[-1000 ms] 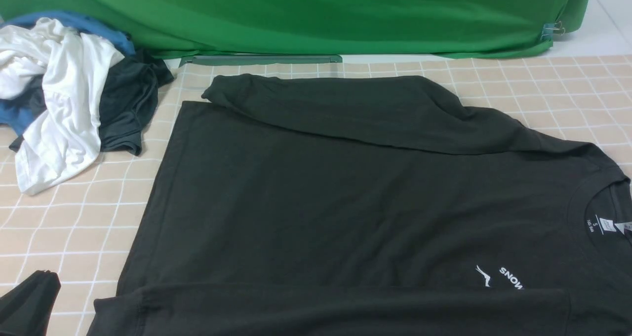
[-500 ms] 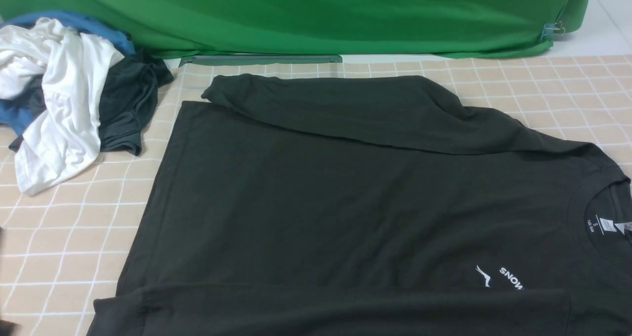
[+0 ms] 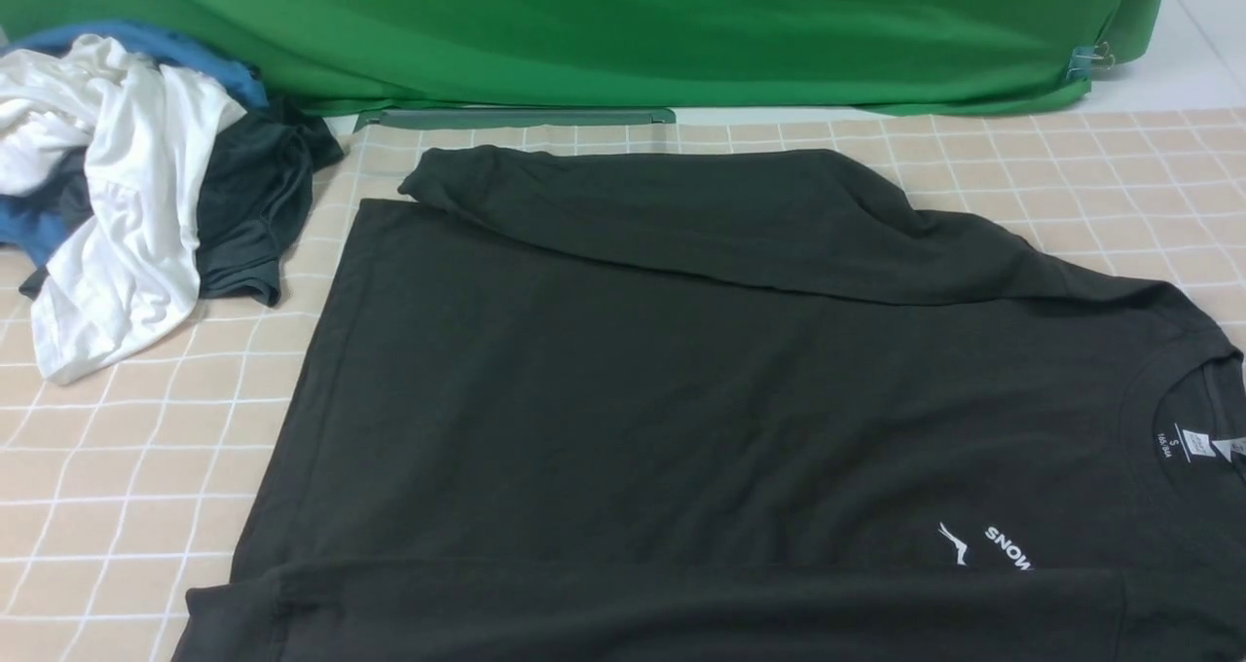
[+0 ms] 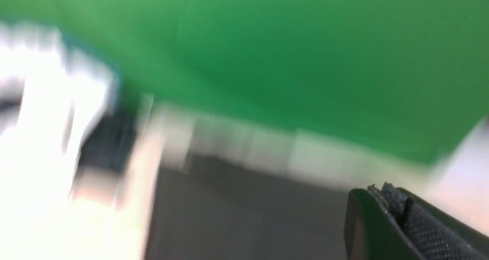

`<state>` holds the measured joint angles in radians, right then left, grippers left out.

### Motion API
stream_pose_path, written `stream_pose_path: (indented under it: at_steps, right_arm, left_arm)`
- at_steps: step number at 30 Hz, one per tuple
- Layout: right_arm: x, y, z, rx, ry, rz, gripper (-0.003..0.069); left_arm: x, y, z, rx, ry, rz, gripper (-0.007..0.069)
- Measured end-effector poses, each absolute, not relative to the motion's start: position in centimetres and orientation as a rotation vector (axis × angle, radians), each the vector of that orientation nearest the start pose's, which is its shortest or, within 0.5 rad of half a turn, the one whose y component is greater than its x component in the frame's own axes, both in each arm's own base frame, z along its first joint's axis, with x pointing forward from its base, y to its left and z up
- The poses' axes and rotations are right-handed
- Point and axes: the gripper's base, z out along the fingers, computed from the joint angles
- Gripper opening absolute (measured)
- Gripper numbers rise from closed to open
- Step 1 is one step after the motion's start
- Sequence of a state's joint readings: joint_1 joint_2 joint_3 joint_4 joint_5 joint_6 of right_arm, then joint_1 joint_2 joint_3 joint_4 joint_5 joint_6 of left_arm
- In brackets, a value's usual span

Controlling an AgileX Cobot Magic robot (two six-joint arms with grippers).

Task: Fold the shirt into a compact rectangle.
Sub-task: 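Grasp the left edge of the dark T-shirt lying flat on the table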

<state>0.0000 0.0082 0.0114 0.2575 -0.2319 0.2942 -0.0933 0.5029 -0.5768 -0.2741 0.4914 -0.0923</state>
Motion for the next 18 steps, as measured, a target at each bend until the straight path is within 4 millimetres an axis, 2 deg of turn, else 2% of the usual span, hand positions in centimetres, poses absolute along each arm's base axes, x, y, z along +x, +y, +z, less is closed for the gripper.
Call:
stream_pose_path:
  at_steps: [1,2,3,5,6,7,8,11,13,14,15,18]
  right_arm:
    - [5.3,-0.5,23.0,0.397,1.219,0.433,0.0233]
    - [5.3,-0.5,23.1,0.398,1.220,0.435,0.0233]
    - [5.3,-0.4,23.5,0.402,1.260,0.449,0.0206]
    - [5.2,0.0,25.7,0.354,1.345,0.438,0.0133]
    - [5.2,0.2,26.4,0.329,1.385,0.423,0.0097]
    - [5.2,0.5,28.0,0.264,1.462,0.386,0.0059]
    - [5.3,0.6,28.5,0.241,1.490,0.375,0.0051]
    - [6.6,1.4,33.1,0.042,1.763,0.287,0.0036]
    - [7.7,1.7,34.1,-0.021,1.874,0.265,0.0036]
    - [9.1,2.0,34.7,-0.080,1.986,0.245,0.0036]
    - [9.2,2.0,34.7,-0.098,2.007,0.238,0.0036]
    - [11.9,2.4,35.0,-0.201,2.149,0.217,0.0036]
  left_arm:
    - [11.0,-2.3,32.2,-0.117,2.028,-0.387,0.0023]
    - [11.2,-2.4,32.0,-0.113,2.058,-0.385,0.0023]
    - [13.1,-2.6,30.9,-0.072,2.253,-0.338,0.0023]
    - [14.9,-2.6,28.6,-0.034,2.496,-0.280,0.0023]
    - [15.5,-2.6,27.9,-0.030,2.562,-0.264,0.0023]
    - [16.5,-2.7,26.4,-0.026,2.676,-0.238,0.0023]
    - [16.6,-2.6,26.1,-0.022,2.692,-0.229,0.0023]
    - [18.7,-2.4,22.2,-0.041,2.891,-0.143,0.0023]
    - [19.0,-2.3,21.1,-0.059,2.938,-0.108,0.0023]
    - [19.2,-2.1,20.3,-0.066,2.974,-0.079,0.0023]
    - [19.3,-2.1,20.2,-0.070,2.978,-0.079,0.0023]
    - [19.8,-1.9,18.9,-0.063,3.011,-0.023,0.0025]
